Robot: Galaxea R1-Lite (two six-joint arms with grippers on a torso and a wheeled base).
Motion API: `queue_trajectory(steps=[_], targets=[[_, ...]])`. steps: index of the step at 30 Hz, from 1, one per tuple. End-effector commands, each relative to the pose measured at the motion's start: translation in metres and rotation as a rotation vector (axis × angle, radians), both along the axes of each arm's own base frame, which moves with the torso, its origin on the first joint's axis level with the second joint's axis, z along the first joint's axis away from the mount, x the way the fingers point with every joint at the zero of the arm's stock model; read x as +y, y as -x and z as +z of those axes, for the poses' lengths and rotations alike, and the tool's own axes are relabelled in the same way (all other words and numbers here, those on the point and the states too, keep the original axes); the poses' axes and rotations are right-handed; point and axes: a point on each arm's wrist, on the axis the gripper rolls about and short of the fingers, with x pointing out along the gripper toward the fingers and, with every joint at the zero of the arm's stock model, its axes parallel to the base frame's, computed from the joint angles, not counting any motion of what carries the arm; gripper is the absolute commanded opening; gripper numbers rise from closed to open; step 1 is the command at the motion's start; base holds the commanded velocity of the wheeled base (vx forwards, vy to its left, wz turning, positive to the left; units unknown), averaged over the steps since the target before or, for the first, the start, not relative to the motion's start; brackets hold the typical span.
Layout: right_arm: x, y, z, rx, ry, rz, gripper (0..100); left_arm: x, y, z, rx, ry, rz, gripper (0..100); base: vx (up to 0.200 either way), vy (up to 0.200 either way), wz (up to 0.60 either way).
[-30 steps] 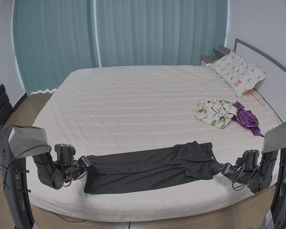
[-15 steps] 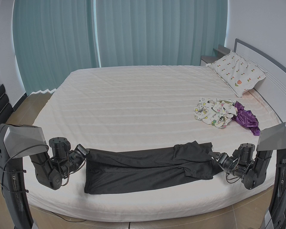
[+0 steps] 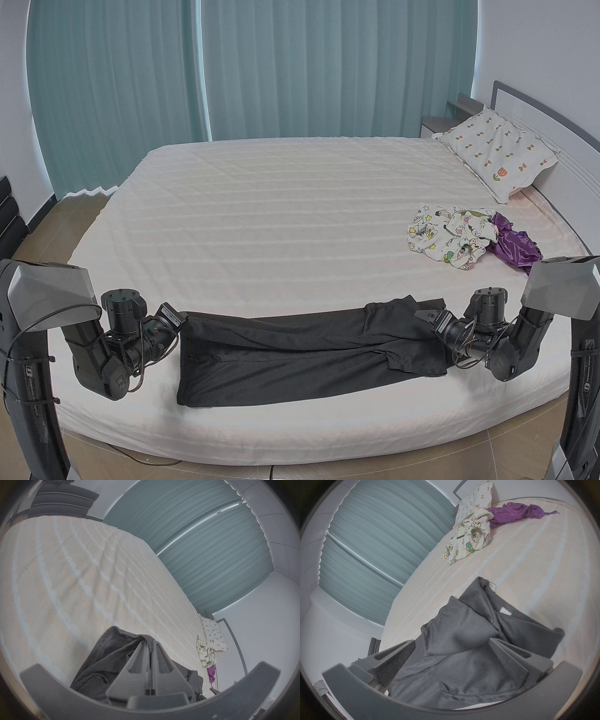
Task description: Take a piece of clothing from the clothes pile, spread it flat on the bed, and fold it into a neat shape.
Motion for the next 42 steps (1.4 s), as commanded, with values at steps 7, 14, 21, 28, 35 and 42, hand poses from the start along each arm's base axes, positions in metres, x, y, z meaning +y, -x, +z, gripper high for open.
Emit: queue_trajectory(steps=[7, 14, 21, 28, 35, 42], targets=[[0.008, -0.022, -0.014, 0.04, 0.025, -0.02, 100, 0.0, 0.002, 0.0, 0.004, 0.001, -0.001, 0, 0.0, 0.0, 0.0], [0.006, -0.031, -0.014, 0.072, -0.001, -0.052, 100, 0.001, 0.0, 0.004, -0.04, 0.0, 0.001, 0, 0.0, 0.0, 0.0], [0.009, -0.029, -0.008, 0.101, -0.001, -0.062, 100, 0.001, 0.002, 0.007, -0.084, 0.005, 0.003, 0, 0.0, 0.0, 0.0], [0.008, -0.027, -0.003, 0.132, 0.018, -0.083, 100, 0.001, 0.002, 0.004, -0.081, 0.004, 0.003, 0, 0.0, 0.0, 0.0], [0.011, -0.033, -0.005, 0.158, 0.003, -0.096, 100, 0.001, 0.002, 0.003, -0.077, 0.002, 0.004, 0, 0.0, 0.0, 0.0], [0.011, -0.041, -0.004, 0.192, 0.011, -0.101, 0, 0.001, 0.002, 0.003, -0.078, 0.002, 0.004, 0, 0.0, 0.0, 0.0]])
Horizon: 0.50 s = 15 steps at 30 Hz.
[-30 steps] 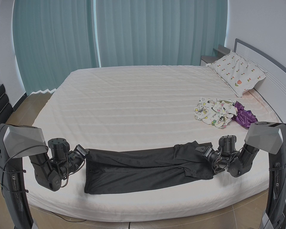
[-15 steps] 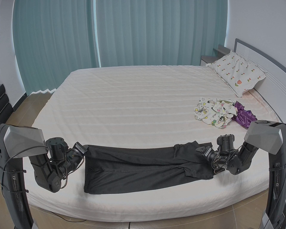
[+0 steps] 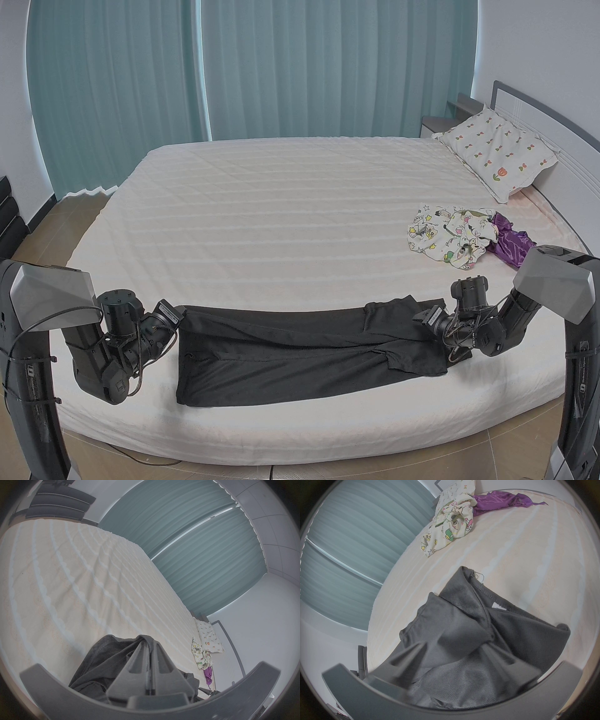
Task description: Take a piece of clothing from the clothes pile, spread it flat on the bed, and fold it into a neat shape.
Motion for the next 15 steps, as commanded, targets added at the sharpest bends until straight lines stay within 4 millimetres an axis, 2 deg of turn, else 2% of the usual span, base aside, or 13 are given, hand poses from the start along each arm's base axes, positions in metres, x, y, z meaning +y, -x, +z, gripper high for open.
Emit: queue_trajectory(steps=[1, 10, 15], targets=[[0.0, -0.006, 0.002, 0.006, 0.002, -0.002, 0, 0.0, 0.0, -0.001, 0.002, 0.0, 0.001, 0, 0.0, 0.0, 0.0], [0.0, -0.013, 0.012, -0.024, 0.02, -0.034, 0, 0.0, 0.0, -0.001, 0.002, 0.0, 0.001, 0, 0.0, 0.0, 0.0], [-0.001, -0.018, 0.032, -0.098, 0.005, -0.04, 0, 0.0, 0.0, -0.001, 0.002, 0.0, 0.002, 0, 0.0, 0.0, 0.0]])
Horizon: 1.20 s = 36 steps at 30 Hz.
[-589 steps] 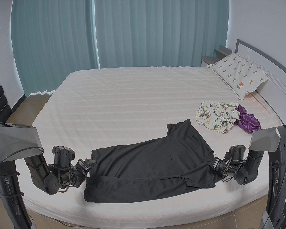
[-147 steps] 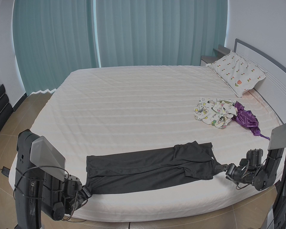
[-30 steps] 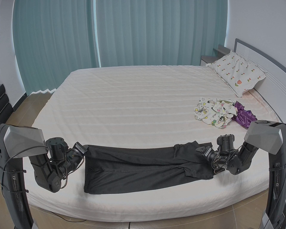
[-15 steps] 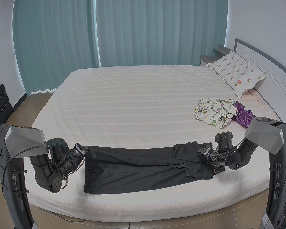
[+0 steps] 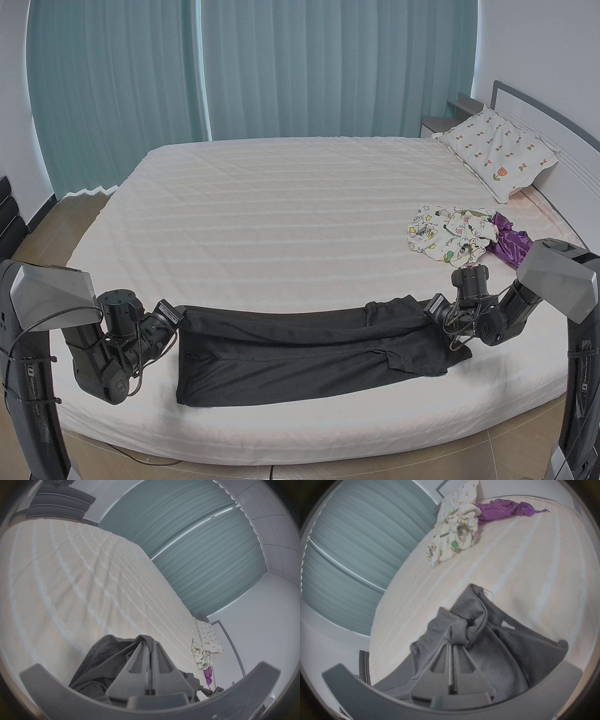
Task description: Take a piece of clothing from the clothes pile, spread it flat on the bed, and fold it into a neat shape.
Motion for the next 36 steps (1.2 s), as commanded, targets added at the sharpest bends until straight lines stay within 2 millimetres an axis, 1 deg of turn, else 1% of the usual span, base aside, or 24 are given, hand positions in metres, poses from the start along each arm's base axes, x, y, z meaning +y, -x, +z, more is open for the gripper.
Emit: queue_trajectory(steps=[1, 2, 7, 9, 10, 11, 14, 16, 20, 23, 24, 28, 31, 32, 35, 36], targets=[[0.0, -0.004, 0.017, -0.06, -0.01, -0.003, 0, 0.0, 0.0, 0.0, 0.0, 0.0, 0.001, 0, 0.0, 0.0, 0.0], [0.0, -0.008, 0.022, -0.099, -0.016, -0.006, 0, 0.0, 0.0, -0.001, 0.003, 0.0, 0.001, 0, 0.0, 0.0, 0.0], [0.001, -0.019, 0.038, -0.217, -0.029, -0.018, 0, 0.002, -0.001, -0.003, 0.006, 0.0, 0.007, 0, 0.0, 0.0, 0.0], [0.001, -0.021, 0.039, -0.225, -0.028, -0.018, 0, 0.002, -0.001, -0.003, 0.006, 0.0, 0.007, 0, 0.0, 0.0, 0.0], [0.003, -0.03, 0.046, -0.287, -0.034, -0.03, 0, 0.004, -0.002, -0.002, -0.002, -0.003, 0.017, 0, 0.0, 0.0, 0.0], [0.003, -0.035, 0.048, -0.317, -0.035, -0.037, 0, 0.005, -0.003, -0.001, -0.011, -0.004, 0.031, 0, 0.0, 0.0, 0.0], [0.004, -0.043, 0.049, -0.397, -0.034, -0.059, 0, 0.006, -0.006, -0.001, -0.038, -0.01, 0.069, 0, 0.0, 0.0, 0.0], [0.006, -0.042, 0.04, -0.399, -0.02, -0.055, 0, 0.006, -0.007, -0.007, -0.061, -0.015, 0.082, 0, 0.0, 0.0, 0.0], [0.002, -0.035, 0.021, -0.304, 0.023, -0.04, 0, 0.007, -0.005, -0.021, -0.023, -0.044, 0.076, 0, 0.0, 0.0, 0.0], [-0.008, -0.033, 0.013, -0.251, 0.037, -0.057, 0, 0.007, -0.002, -0.025, -0.005, -0.071, 0.066, 0, 0.0, 0.0, 0.0], [-0.008, -0.032, 0.013, -0.247, 0.038, -0.054, 0, 0.007, -0.001, -0.025, -0.004, -0.073, 0.066, 0, 0.0, 0.0, 0.0], [-0.017, -0.027, 0.003, -0.17, 0.063, -0.059, 0, 0.008, 0.01, -0.034, 0.049, -0.133, 0.039, 0, 0.0, 0.0, 0.0], [-0.018, -0.024, -0.001, -0.15, 0.079, -0.053, 0, 0.008, 0.015, -0.037, 0.066, -0.163, 0.025, 0, 0.0, 0.0, 0.0], [-0.019, -0.019, -0.005, -0.128, 0.097, -0.041, 0, 0.008, 0.018, -0.04, 0.08, -0.187, 0.013, 0, 0.0, 0.0, 0.0], [-0.019, -0.015, -0.01, -0.111, 0.111, -0.022, 0, 0.008, 0.018, -0.044, 0.093, -0.201, 0.006, 0, 0.0, 0.0, 0.0], [-0.019, -0.011, -0.017, -0.09, 0.122, 0.008, 0, 0.008, 0.02, -0.05, 0.11, -0.226, -0.006, 0, 0.0, 0.0, 0.0]])
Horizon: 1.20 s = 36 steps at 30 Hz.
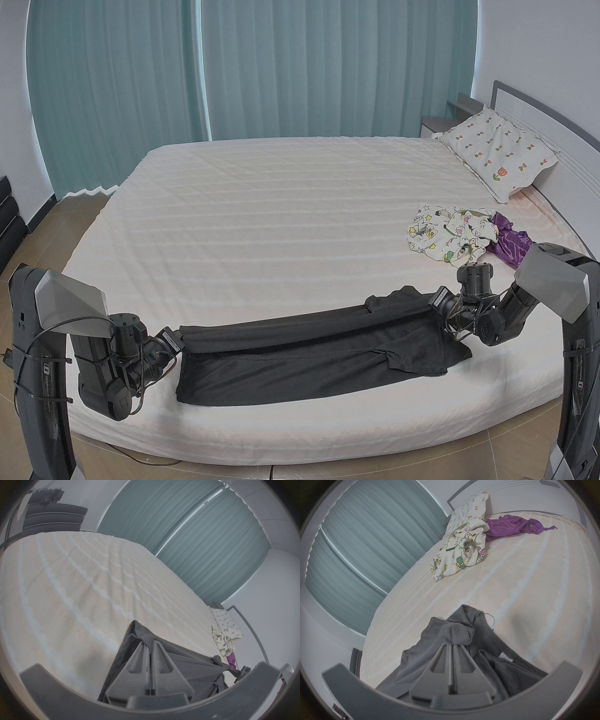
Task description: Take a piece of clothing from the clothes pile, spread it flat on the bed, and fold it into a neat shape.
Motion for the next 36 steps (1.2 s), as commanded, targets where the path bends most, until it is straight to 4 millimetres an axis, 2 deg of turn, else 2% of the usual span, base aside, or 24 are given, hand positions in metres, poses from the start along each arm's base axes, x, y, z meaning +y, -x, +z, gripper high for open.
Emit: queue_trajectory(steps=[1, 11, 12, 14, 15, 23, 26, 31, 36], targets=[[-0.001, 0.008, -0.013, 0.047, 0.02, 0.031, 0, 0.0, 0.005, -0.013, 0.038, -0.033, -0.015, 0, 0.0, 0.0, 0.0], [0.0, 0.012, -0.022, 0.081, 0.039, 0.045, 0, -0.005, 0.016, -0.019, 0.09, -0.028, -0.077, 0, 0.0, 0.0, 0.0], [0.0, 0.013, -0.023, 0.084, 0.041, 0.046, 0, -0.006, 0.016, -0.019, 0.089, -0.03, -0.079, 100, 0.0, 0.0, 0.0], [-0.001, 0.015, -0.024, 0.095, 0.043, 0.047, 0, -0.006, 0.017, -0.019, 0.091, -0.03, -0.079, 100, 0.0, 0.0, 0.0], [0.0, 0.016, -0.024, 0.095, 0.043, 0.049, 100, -0.006, 0.017, -0.019, 0.094, -0.03, -0.079, 100, 0.0, 0.0, 0.0], [-0.004, 0.017, -0.01, 0.066, 0.042, 0.039, 100, -0.001, 0.02, -0.018, 0.099, -0.041, -0.073, 100, 0.0, 0.0, 0.0], [-0.011, 0.021, 0.007, 0.031, 0.031, 0.02, 100, 0.008, 0.018, -0.009, 0.071, -0.026, -0.06, 100, 0.0, 0.0, 0.0], [-0.017, 0.031, 0.033, -0.007, 0.002, -0.005, 100, 0.013, 0.013, 0.002, 0.027, 0.018, -0.054, 100, 0.0, 0.0, 0.0], [-0.016, 0.048, 0.038, 0.023, -0.075, -0.007, 100, 0.011, 0.012, 0.004, 0.025, 0.077, -0.034, 100, 0.0, 0.0, 0.0]])
